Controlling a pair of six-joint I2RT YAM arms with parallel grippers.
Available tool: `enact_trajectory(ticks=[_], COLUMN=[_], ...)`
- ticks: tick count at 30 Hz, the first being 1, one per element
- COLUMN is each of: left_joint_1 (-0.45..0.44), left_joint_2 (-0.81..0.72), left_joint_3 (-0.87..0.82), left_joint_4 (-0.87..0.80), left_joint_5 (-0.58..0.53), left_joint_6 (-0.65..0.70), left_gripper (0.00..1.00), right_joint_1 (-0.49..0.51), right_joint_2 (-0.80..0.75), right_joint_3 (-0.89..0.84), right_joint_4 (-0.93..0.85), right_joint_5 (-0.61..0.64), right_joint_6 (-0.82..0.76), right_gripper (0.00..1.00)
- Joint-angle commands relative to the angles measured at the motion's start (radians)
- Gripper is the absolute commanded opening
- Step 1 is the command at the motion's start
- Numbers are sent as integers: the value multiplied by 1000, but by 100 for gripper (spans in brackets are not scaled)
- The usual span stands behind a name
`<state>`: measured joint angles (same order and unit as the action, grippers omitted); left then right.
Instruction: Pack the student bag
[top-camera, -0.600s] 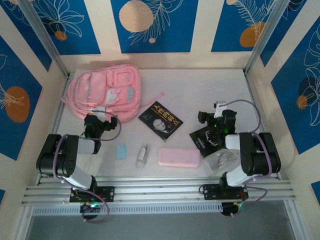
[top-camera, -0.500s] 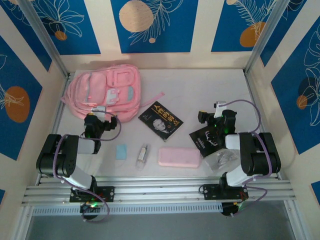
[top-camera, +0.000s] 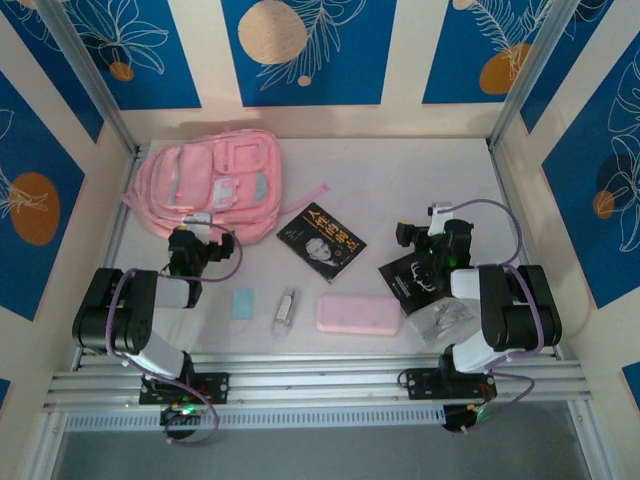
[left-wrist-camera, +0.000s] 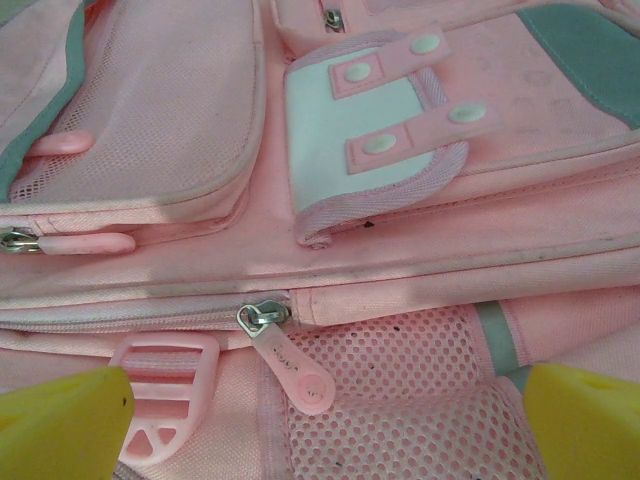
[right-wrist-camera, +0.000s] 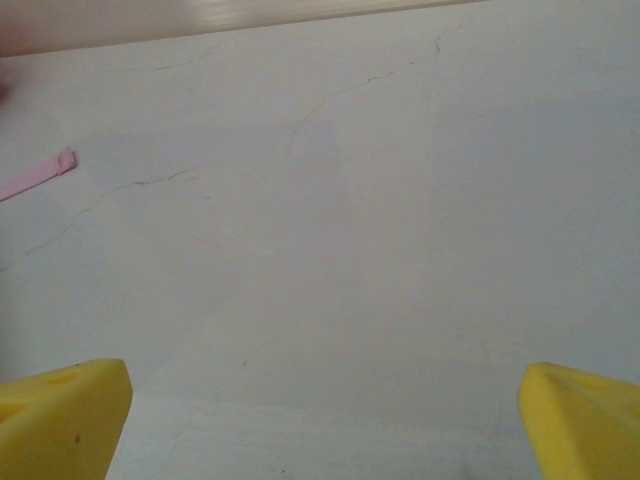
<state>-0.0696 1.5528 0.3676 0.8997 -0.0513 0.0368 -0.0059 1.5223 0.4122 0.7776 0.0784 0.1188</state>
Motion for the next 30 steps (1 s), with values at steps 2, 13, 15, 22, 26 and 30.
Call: enact_trajectory(ticks=[2, 13, 15, 22, 26, 30], left_joint_1=[8, -3, -12, -27, -29, -28], left_joint_2=[7, -132, -173, -360, -353, -333], left_joint_3=[20, 13, 30, 149, 283, 346], left_joint_4=[8, -94, -156, -411, -673, -840], left_joint_5=[30, -166, -218, -300, -243, -110], left_joint_6=[9, -37, -41, -289, -444, -571], left_gripper=[100, 100, 100, 100, 100, 100], right_joint_1=[4, 76, 131, 345, 482, 595], right_joint_2=[1, -126, -159, -117, 36, 226], right_joint_3=[8, 99, 196, 499, 672, 867], right_joint_4=[24, -241, -450, -837, -878, -879], right_joint_5=[8, 233, 325, 255, 139, 11], right_joint_6=[-16, -15, 31, 416, 526, 597], right_gripper=[99, 99, 99, 98, 96, 91])
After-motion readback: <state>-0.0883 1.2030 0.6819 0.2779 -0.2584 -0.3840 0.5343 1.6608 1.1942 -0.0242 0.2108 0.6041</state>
